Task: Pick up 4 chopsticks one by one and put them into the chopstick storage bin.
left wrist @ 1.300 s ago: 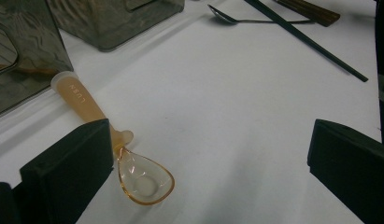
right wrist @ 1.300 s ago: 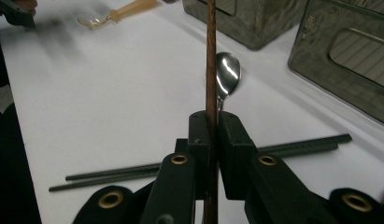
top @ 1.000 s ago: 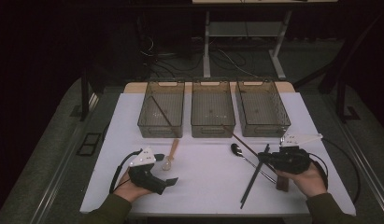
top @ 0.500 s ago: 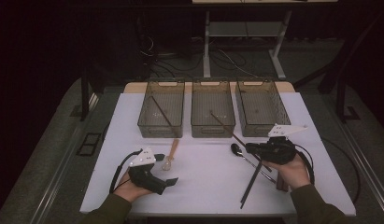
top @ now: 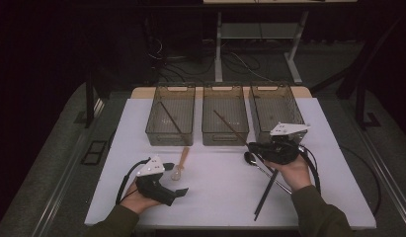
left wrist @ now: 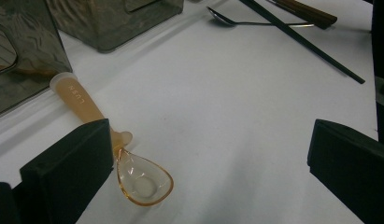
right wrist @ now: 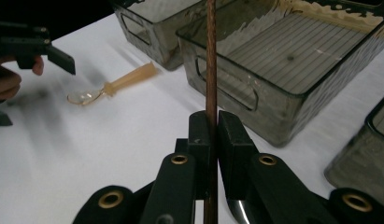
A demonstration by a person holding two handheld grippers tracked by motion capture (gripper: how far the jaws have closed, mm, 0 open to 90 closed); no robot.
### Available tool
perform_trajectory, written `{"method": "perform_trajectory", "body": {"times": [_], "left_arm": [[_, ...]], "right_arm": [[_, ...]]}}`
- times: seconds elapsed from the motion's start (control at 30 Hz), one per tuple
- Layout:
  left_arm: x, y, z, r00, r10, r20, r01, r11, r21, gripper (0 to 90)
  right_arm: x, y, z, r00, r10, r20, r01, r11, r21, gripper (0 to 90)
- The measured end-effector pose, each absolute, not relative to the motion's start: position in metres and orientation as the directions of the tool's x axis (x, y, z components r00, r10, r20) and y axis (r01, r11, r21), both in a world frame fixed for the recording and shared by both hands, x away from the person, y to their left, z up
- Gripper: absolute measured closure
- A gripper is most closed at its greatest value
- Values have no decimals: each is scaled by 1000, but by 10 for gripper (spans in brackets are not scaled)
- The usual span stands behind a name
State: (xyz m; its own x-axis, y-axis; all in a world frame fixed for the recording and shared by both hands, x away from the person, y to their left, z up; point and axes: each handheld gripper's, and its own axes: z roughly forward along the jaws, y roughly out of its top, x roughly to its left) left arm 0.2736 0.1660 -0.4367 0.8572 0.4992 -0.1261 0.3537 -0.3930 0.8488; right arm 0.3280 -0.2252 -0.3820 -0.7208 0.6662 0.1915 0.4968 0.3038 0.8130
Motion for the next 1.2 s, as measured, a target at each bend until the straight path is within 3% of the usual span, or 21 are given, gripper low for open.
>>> {"method": "perform_trajectory", "body": {"times": [1.2], "left_arm": [[273, 167, -434, 858, 492, -144, 359, -376, 854, 0]], "right_arm": [[400, -108, -351, -682, 708, 186, 480, 240, 844, 839]]}}
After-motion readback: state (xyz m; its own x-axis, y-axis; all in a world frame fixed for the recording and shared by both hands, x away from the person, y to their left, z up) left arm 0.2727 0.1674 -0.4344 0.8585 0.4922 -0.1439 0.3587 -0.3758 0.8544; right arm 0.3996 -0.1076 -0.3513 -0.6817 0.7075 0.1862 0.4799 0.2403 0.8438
